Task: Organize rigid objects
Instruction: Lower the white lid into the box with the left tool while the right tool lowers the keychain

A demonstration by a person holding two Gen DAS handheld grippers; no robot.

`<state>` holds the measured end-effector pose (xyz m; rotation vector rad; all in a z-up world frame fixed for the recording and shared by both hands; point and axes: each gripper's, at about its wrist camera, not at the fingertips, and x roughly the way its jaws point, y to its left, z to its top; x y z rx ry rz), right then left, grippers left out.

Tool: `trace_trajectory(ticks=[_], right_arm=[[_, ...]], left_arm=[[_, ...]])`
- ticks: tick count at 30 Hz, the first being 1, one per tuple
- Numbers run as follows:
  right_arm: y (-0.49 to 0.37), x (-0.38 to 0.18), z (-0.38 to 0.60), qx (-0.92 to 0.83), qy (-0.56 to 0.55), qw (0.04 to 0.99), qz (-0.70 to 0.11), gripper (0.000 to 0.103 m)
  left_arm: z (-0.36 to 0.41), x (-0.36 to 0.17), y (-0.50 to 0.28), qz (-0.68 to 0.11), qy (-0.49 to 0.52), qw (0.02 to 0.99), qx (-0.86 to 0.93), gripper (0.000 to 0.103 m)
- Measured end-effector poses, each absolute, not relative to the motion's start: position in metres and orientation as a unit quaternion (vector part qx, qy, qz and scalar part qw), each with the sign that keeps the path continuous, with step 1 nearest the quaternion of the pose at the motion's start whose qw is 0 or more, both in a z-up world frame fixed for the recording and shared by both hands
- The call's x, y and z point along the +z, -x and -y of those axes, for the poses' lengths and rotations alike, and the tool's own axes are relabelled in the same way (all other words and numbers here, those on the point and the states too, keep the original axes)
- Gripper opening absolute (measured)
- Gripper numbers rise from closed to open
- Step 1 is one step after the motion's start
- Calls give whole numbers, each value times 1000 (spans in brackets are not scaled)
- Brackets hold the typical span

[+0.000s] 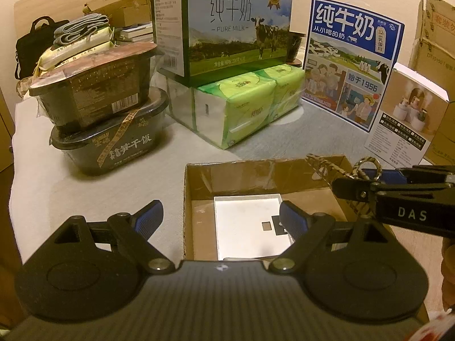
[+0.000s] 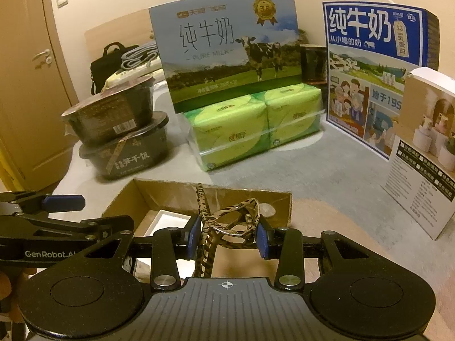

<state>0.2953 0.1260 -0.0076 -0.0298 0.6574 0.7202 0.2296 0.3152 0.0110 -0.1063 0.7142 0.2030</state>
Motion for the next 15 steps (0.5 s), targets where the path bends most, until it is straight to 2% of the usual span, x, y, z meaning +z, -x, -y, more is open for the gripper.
trace_trajectory(ticks=[15], right_arm=[[-301, -8, -128, 346, 8, 883, -316, 40]], left_arm=[[-314, 10, -232, -350, 51, 930, 96, 87]])
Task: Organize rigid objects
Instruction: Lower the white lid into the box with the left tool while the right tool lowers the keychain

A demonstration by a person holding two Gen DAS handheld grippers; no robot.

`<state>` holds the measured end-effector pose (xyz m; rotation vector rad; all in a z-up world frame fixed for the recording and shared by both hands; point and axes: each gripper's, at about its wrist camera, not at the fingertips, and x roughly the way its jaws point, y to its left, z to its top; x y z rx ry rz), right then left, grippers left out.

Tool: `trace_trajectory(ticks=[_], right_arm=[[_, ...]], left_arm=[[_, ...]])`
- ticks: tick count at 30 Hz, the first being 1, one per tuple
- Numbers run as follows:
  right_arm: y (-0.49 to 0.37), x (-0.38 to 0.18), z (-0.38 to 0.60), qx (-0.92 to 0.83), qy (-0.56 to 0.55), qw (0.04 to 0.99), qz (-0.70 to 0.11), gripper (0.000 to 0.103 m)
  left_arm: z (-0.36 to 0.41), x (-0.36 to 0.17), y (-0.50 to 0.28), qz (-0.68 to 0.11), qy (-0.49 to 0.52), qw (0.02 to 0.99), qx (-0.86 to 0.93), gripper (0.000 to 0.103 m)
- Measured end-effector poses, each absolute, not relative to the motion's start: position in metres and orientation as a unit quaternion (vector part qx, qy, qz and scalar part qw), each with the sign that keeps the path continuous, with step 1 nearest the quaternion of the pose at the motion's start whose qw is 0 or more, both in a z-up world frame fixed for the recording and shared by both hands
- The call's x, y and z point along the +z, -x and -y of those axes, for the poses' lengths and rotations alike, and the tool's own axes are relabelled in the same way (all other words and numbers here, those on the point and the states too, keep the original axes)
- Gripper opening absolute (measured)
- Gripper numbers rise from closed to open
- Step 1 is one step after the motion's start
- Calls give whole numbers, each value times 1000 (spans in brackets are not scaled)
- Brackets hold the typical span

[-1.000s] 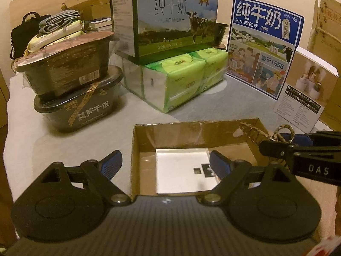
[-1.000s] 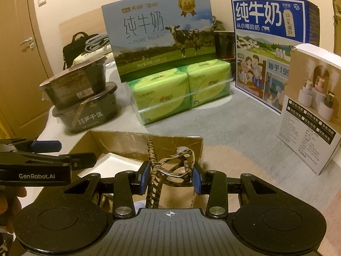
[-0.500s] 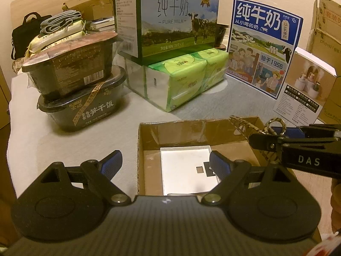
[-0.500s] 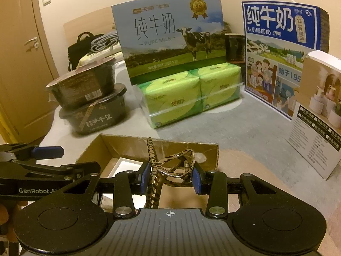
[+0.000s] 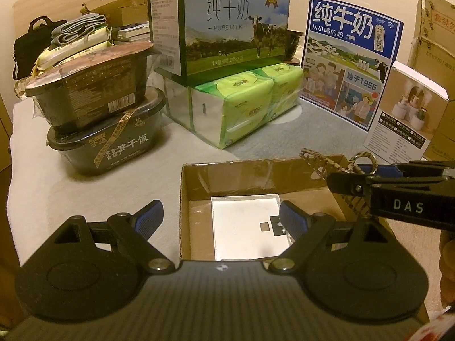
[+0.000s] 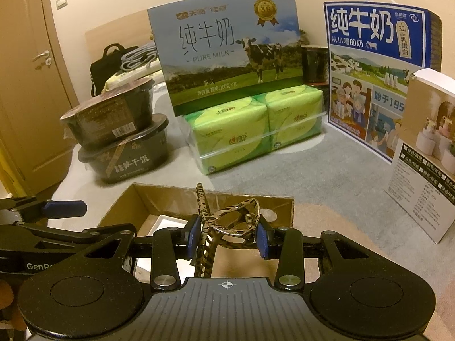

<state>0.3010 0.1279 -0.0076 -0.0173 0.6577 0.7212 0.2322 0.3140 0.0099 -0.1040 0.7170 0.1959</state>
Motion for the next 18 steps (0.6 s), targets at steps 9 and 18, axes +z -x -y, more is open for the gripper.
trace_trajectory(ticks=[9, 18], right_arm=[[-311, -7, -123, 352, -41, 879, -319, 64], [-307, -6, -118, 341, -33, 883, -320, 70]], left_arm=[[-316, 9, -232, -350, 44, 931, 99, 87], [-316, 12, -229, -351, 40, 930, 100, 87]])
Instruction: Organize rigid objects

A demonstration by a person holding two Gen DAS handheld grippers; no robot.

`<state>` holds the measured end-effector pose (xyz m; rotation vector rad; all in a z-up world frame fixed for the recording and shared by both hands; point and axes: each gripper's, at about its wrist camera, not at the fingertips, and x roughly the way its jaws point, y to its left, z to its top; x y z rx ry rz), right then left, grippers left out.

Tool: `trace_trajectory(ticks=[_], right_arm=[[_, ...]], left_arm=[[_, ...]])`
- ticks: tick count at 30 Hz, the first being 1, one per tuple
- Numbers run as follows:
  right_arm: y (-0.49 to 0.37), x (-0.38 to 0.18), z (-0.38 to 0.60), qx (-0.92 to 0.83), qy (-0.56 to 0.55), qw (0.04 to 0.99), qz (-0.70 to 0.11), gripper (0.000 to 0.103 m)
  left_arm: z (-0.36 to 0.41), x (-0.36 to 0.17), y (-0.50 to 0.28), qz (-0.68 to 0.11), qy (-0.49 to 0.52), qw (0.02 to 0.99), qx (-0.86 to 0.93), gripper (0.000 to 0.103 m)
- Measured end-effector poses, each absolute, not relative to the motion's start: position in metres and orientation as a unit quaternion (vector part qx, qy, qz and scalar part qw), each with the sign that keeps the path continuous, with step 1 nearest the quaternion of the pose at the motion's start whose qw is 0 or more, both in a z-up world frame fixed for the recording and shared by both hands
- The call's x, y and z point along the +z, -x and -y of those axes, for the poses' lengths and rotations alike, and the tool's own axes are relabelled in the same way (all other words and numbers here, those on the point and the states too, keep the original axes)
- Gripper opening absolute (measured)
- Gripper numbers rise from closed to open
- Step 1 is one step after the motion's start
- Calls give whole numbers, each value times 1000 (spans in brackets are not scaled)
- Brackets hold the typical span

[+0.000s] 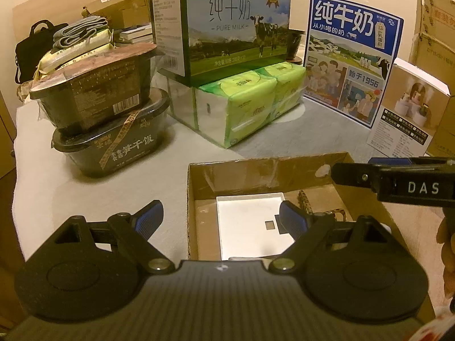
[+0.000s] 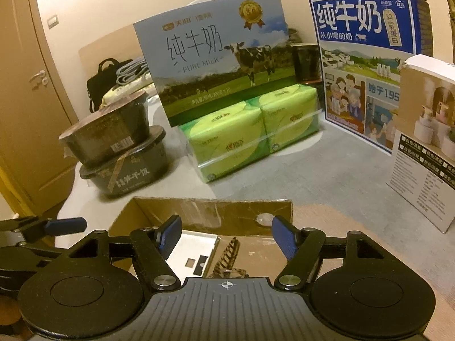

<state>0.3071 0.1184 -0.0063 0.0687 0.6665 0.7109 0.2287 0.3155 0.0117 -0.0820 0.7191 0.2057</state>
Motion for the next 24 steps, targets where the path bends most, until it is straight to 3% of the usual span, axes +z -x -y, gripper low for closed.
trace_trajectory(ticks=[13, 24], right_arm=[[-279, 12, -100, 328, -17, 890, -317, 70], [-220, 22, -66, 316, 2, 888, -333, 82]], left_arm=[[-303, 27, -199, -346, 40, 932, 103, 89], [-278, 47, -133, -329, 83, 934, 107, 102]])
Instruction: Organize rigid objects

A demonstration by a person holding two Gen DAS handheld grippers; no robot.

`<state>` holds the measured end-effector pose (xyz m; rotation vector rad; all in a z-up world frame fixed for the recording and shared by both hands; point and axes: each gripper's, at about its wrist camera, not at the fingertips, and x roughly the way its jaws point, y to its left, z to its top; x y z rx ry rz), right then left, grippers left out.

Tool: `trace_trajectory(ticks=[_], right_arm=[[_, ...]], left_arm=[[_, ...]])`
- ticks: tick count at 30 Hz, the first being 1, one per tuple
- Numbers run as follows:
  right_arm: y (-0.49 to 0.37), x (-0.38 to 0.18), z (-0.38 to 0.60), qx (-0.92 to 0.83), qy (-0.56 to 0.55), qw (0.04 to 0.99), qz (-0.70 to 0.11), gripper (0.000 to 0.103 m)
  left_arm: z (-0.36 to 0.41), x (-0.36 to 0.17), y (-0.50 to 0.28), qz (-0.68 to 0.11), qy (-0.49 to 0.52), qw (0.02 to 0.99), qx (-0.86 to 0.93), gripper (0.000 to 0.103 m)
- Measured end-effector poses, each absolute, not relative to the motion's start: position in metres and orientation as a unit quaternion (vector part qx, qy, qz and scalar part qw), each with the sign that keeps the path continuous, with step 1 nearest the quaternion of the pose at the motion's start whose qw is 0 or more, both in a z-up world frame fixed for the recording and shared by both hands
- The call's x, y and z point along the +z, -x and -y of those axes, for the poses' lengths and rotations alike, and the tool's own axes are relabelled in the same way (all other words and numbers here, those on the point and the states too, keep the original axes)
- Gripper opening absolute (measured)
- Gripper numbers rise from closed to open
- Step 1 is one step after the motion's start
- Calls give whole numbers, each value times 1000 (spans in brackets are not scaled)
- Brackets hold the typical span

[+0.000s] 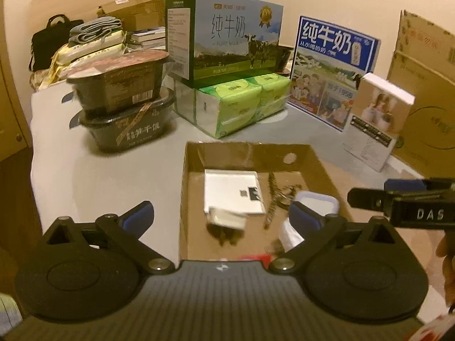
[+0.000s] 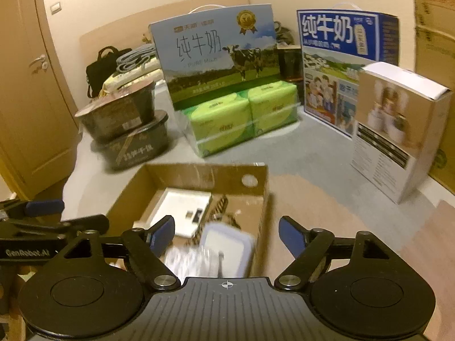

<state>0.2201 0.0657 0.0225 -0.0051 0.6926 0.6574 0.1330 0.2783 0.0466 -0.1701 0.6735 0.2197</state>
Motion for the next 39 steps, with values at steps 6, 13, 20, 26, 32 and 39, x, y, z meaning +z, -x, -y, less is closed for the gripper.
trace_trajectory(ticks=[6, 13, 20, 26, 32, 39], right_arm=[[-175, 27, -41, 306, 6, 893, -331, 85], [-125, 34, -13, 303, 7, 894, -329, 86], [-83, 33, 11, 291, 10, 895, -338, 86], [-55, 28, 32, 284, 13, 894, -346, 86], [-33, 23, 47, 284, 18, 892, -352, 86], [-18, 24, 61, 276, 22, 893, -354, 86]], left_arm=[[-254, 50, -92, -325, 99, 934, 115, 102], [-226, 59, -43, -321, 97, 935, 120, 102], [-199, 64, 0, -327, 99, 932, 120, 102], [-179, 61, 29, -339, 99, 928, 119, 102], [-163, 55, 47, -354, 103, 921, 122, 102], [-147, 51, 57, -371, 100, 915, 121, 102]])
